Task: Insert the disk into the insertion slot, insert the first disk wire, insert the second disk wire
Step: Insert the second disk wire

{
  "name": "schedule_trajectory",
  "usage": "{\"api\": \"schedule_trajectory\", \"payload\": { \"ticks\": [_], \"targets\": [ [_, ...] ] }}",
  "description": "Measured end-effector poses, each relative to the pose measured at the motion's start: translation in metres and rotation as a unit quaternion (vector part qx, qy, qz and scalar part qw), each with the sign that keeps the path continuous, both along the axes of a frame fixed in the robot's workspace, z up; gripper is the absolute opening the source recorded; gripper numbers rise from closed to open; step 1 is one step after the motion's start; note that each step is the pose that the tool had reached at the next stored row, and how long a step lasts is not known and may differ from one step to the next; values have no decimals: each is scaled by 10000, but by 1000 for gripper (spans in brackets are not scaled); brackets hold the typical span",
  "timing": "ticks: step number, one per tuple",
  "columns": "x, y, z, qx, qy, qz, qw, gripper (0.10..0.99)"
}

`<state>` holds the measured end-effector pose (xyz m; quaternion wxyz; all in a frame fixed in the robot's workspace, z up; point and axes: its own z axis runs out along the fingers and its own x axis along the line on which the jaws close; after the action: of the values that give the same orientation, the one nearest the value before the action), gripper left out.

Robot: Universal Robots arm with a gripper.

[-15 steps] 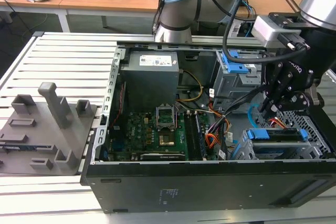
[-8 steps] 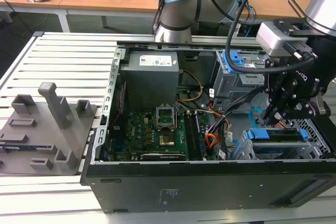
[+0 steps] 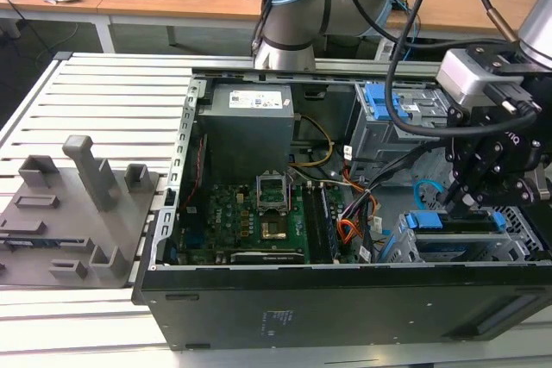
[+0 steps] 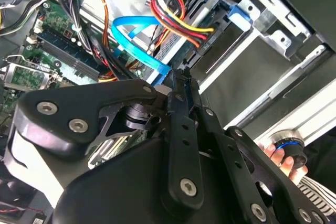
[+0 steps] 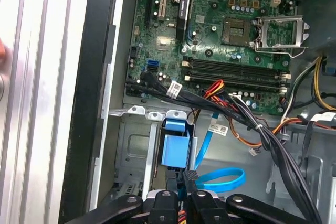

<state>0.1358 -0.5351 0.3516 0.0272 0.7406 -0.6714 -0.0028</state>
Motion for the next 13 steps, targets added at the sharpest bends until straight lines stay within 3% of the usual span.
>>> {"api": "schedule_trajectory", "payload": {
  "ticks": [7, 13],
  "targets": [
    [82, 1, -59, 1, 3, 0, 10000, 161],
    [102, 0, -93, 2, 3, 0, 10000, 161]
  ]
}}
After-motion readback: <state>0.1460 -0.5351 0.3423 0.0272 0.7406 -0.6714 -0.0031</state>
